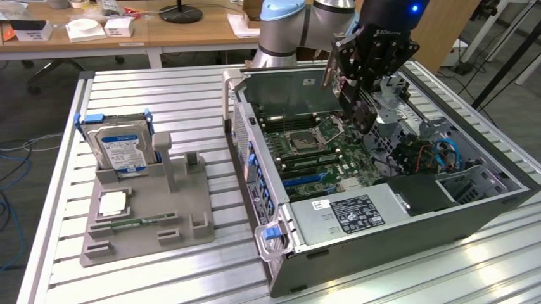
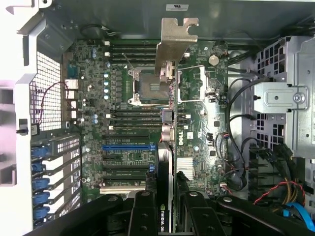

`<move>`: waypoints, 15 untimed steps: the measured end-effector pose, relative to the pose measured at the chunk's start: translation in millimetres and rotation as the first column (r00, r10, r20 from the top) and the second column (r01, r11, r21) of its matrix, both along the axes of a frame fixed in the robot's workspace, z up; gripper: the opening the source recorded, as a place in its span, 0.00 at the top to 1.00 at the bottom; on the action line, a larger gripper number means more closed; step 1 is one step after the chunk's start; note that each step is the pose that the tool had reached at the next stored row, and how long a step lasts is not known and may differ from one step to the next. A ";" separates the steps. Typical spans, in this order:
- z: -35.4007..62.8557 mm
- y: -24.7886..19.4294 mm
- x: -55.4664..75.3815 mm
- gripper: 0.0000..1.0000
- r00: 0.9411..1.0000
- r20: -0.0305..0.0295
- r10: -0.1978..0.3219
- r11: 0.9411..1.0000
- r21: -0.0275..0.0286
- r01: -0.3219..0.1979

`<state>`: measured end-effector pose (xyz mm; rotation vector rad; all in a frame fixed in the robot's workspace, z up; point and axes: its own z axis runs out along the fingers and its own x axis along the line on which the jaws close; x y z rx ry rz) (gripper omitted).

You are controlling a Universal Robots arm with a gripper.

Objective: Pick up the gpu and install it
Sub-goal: 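Insert the gpu into the slot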

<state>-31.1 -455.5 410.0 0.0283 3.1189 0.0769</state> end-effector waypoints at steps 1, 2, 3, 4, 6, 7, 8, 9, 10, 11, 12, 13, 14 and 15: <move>0.0 0.0 0.0 0.74 1.000 0.000 0.003 1.000 0.000 -0.003; 0.0 0.0 0.0 0.74 1.000 0.000 0.006 1.000 0.000 -0.006; 0.0 0.0 0.0 0.74 1.000 0.000 0.009 1.000 0.000 -0.009; 0.0 0.0 0.0 0.74 1.000 0.000 0.012 1.000 0.000 -0.012; 0.0 0.0 0.0 0.74 1.000 0.000 0.018 1.000 0.000 -0.018; 0.0 0.0 0.0 0.74 1.000 0.000 0.022 1.000 0.000 -0.022; 0.0 0.0 0.0 0.74 1.000 0.000 0.025 1.000 0.000 -0.025; 0.0 0.0 0.0 0.74 1.000 0.000 0.029 1.000 0.000 -0.029; 0.0 0.0 0.0 0.74 0.999 0.000 0.032 0.999 0.000 -0.032; 0.0 0.0 0.0 0.74 0.999 0.000 0.036 0.999 0.000 -0.036; 0.0 0.0 0.0 0.74 0.999 0.000 0.040 0.999 0.000 -0.040; 0.0 0.0 0.0 0.74 0.999 0.000 0.044 0.999 0.000 -0.044; 0.0 0.0 0.0 0.74 0.999 0.000 0.048 0.999 0.000 -0.048; 0.0 0.0 0.0 0.74 0.999 0.000 0.053 0.999 0.000 -0.053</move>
